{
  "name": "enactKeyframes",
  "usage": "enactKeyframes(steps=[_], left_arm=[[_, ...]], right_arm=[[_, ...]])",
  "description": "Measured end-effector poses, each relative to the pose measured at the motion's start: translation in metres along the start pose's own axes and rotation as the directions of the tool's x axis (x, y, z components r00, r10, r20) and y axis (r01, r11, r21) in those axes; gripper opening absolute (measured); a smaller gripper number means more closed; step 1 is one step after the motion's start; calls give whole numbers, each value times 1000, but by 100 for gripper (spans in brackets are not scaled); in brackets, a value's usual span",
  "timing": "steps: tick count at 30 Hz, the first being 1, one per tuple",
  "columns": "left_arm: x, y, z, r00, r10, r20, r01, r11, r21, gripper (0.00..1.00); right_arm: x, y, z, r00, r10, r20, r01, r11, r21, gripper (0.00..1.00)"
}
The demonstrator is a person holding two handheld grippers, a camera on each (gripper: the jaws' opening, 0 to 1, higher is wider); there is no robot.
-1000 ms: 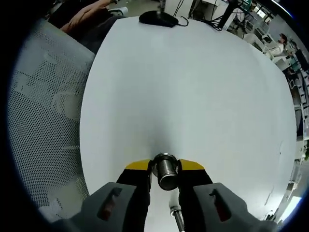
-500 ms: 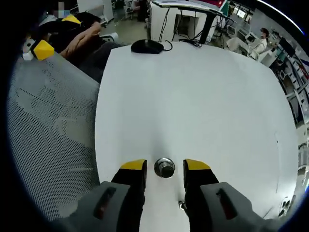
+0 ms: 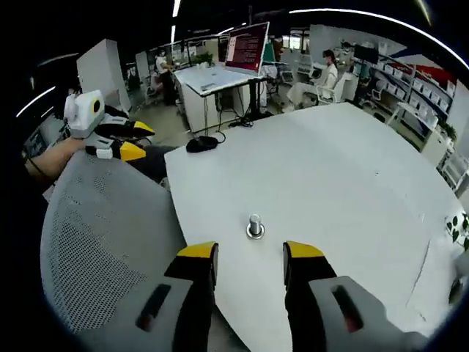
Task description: Place the washer onto the threaded stud by aligning its center hole with the stud, sliding it down to the base, and recovering from edge contact or off-axis alignment until the washer reaches the visible bottom stop.
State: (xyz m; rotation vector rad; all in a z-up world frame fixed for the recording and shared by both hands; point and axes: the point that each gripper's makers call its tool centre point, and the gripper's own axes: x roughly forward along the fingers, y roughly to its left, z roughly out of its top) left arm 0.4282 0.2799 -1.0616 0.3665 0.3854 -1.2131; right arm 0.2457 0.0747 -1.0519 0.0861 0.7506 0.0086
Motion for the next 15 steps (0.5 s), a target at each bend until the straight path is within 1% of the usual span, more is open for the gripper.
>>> enactKeyframes(steps=[1,3,4,6,7,9,10,11,13,14,15], left_arm=[[0,0,0,1000,0,0,0,1000,0,33],[0,0,0,1000,-1,-3,1,1000,3,33],[1,-1,-1,1000,-4,-5,4,1000,4,33],[0,-2,0,1000,-5,-3,5,1000,5,33],[0,-2,0,1000,-5,-3,5,1000,4,33],[0,-2,0,1000,-5,-3,5,1000,4,33],[0,-2,0,1000,-5,-4,5,1000,5,33],[0,-2,0,1000,-5,-6,5,1000,6,33],[0,-2,0,1000,-6,-8,6,1000,6,33],[0,-3,0,1000,-6,-9,6,1000,6,32],[-1,-3,0,1000,-5,-9,5,1000,6,32]], right_arm=[[-10,-5,-5,1000,-20,22,19,999,34,39],[-28,-8,-11,997,-61,53,58,997,60,40],[-35,-10,-13,994,-82,72,77,995,69,41],[-51,-13,-20,986,-128,109,113,985,131,43],[-60,-17,-26,981,-143,133,118,976,181,44],[-69,-14,-34,975,-157,154,117,963,241,45],[-75,-11,-37,969,-170,181,117,956,271,46],[-78,-9,-40,966,-173,194,112,951,288,46],[-80,-4,-49,966,-172,195,109,948,298,48],[-81,-1,-57,966,-178,186,119,949,293,48],[-80,4,-59,965,-182,188,127,954,271,50]])
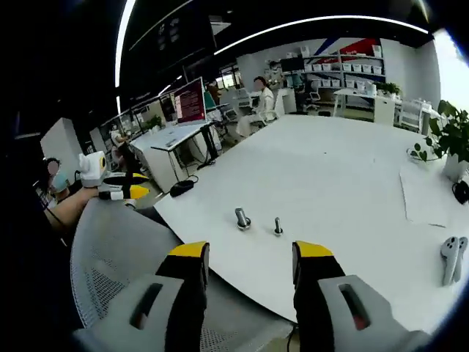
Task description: Place the washer onto the threaded stud by aligning its center hole with the stud, sliding it down to the base, and recovering from edge contact or off-axis alignment until the washer reaches the visible bottom stop.
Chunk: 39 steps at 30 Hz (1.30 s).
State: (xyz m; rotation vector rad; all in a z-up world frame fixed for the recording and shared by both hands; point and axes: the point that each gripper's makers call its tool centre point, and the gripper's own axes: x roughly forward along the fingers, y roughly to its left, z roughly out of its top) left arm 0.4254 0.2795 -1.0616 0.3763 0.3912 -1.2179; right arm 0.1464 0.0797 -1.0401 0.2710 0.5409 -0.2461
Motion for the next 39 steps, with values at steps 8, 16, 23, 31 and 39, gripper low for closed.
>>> enactKeyframes(steps=[8,16,23,31,39], left_arm=[[-1,0,-1,1000,1,-9,-1,1000,-1,30],[-2,-1,-2,1000,-2,-6,2,1000,-15,28],[-2,-2,-2,1000,-10,-12,10,1000,-10,28],[-2,-1,-2,1000,-4,-9,4,1000,-19,28],[-4,-4,1,1000,0,2,0,1000,-31,28]], right_arm=[[2,16,-21,999,2,35,-6,994,107,60],[18,36,-33,1000,29,-8,-28,995,94,64],[19,33,-43,1000,-2,-19,5,989,147,61],[20,23,-50,999,-46,-22,51,960,275,53],[18,25,-53,997,-59,-45,69,957,283,53]])
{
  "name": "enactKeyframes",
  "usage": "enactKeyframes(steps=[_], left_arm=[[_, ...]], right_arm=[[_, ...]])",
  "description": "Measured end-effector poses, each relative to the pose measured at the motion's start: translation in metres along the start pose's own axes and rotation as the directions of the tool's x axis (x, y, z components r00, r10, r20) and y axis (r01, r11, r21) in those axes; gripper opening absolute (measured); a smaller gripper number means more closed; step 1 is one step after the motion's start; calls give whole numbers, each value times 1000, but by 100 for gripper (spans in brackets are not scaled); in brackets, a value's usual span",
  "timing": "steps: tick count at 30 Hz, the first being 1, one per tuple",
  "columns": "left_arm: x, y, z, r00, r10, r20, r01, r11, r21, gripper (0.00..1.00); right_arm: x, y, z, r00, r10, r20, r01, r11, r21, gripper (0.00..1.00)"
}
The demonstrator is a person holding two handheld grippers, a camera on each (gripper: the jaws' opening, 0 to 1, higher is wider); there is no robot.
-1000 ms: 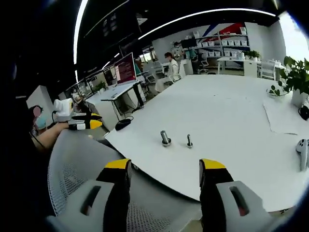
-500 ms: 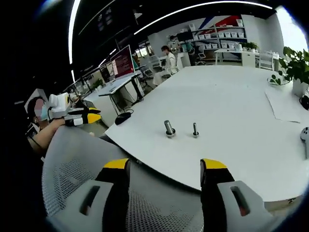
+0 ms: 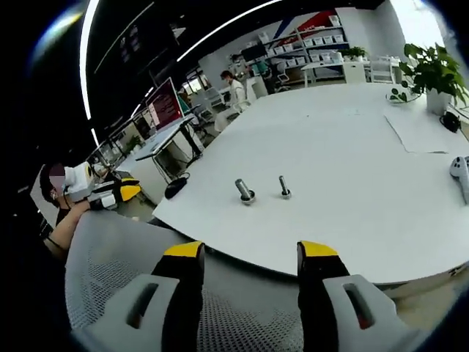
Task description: Place the washer onto the threaded stud by aligning its center hole with the stud, sliding it down to the base, and recovering from edge contact or off-axis alignment until the washer reaches the visible bottom stop.
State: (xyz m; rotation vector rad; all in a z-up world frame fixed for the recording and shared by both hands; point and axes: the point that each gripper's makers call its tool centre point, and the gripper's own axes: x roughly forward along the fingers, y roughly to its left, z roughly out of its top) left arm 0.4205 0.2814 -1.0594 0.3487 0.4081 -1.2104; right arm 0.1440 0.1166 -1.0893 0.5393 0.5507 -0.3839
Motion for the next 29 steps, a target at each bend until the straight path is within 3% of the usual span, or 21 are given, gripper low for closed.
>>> enactKeyframes(steps=[4,13,29], left_arm=[[-2,-2,1,1000,1,9,-1,1000,-11,28],[-3,-2,2,1000,2,5,-2,1000,-9,27],[-3,-1,2,1000,0,3,0,1000,-9,27]], right_arm=[[0,1,-6,1000,12,-23,-11,999,31,53],[-1,1,-5,1000,12,-8,-11,998,63,53],[0,1,-7,1000,24,-19,-23,997,77,53]])
